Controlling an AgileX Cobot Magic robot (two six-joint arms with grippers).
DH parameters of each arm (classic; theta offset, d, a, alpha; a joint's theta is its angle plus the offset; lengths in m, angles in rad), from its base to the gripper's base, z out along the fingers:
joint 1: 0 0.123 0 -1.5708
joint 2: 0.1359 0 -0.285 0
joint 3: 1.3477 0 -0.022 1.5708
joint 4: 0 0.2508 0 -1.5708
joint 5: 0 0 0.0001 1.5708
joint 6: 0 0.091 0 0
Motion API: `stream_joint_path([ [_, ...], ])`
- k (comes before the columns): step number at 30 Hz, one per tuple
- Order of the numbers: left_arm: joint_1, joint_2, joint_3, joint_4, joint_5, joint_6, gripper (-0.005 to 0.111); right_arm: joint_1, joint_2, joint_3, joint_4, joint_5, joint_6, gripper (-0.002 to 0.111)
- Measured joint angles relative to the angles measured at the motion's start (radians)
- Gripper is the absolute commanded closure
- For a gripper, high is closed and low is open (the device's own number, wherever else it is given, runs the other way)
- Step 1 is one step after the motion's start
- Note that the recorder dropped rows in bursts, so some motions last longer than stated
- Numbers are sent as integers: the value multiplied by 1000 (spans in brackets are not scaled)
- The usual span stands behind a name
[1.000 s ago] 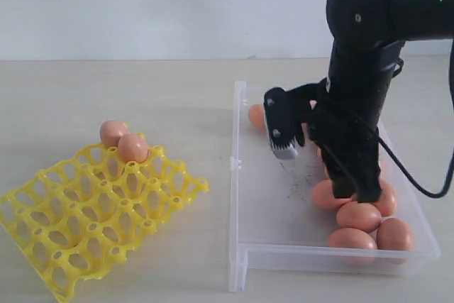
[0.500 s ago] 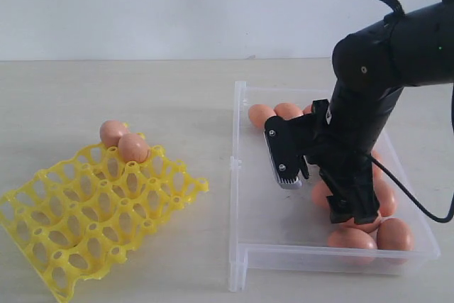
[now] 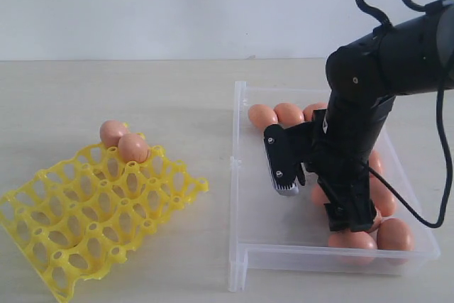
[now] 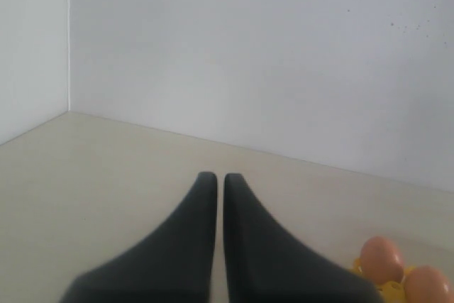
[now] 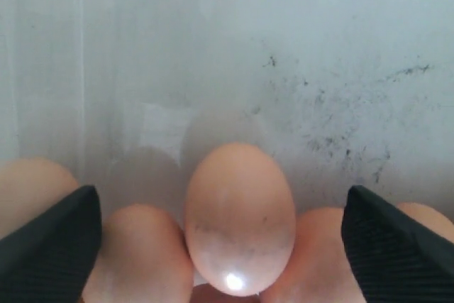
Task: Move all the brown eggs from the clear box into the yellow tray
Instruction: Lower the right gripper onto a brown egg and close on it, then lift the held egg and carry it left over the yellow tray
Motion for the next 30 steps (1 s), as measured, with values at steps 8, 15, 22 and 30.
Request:
stream_joint_path([
  [8,0,0,0,0,0,0,103,0,26,0,-26,-22,57,26],
  [15,0,0,0,0,0,0,103,0,27,0,-72,-29,108,52],
  [22,0,0,0,0,0,0,103,0,27,0,-96,-24,118,109],
  [30,0,0,0,0,0,0,103,0,30,2,-10,-229,279,108],
])
